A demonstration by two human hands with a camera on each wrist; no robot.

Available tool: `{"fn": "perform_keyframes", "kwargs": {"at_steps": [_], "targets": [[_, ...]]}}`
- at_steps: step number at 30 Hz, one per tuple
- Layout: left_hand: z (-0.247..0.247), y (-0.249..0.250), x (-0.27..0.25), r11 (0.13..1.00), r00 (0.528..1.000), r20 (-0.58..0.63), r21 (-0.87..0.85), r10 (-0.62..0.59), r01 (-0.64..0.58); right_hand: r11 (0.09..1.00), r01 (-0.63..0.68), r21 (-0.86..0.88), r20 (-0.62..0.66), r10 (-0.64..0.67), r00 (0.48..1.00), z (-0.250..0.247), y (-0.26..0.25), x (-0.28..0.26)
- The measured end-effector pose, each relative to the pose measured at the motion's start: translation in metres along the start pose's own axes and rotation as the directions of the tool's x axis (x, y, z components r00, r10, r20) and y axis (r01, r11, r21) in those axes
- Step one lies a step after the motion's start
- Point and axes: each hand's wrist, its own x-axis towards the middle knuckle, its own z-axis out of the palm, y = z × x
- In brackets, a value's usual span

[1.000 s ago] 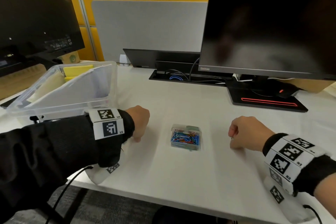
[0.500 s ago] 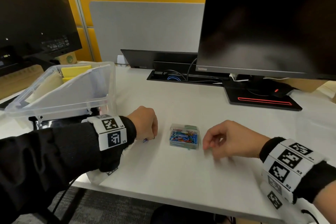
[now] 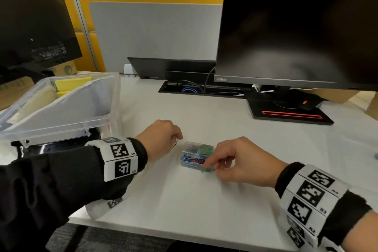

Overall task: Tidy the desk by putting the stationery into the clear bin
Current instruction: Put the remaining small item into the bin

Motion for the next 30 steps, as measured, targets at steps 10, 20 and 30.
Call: {"fn": "perform_keyframes", "kwargs": {"at_steps": [10,20,30], "targets": [[0.004,0.002,-0.004,0.999,0.998,-0.055,-0.045,0.012,-0.015,0.997,0.067,-0.029,-0.254,-0.072,0.964,0.000,-0.001,0.020],[-0.013,0.008,-0.020,0.929,0.857,-0.491,-0.220,0.157,-0.296,0.989,0.075,0.130,-0.246,-0.041,0.968,0.005,-0.007,0.038],[-0.002,0.005,-0.017,0.865,0.847,-0.227,-0.035,0.481,-0.501,0.999,0.000,0.032,-0.276,0.009,0.961,0.007,0.000,0.049]]}}
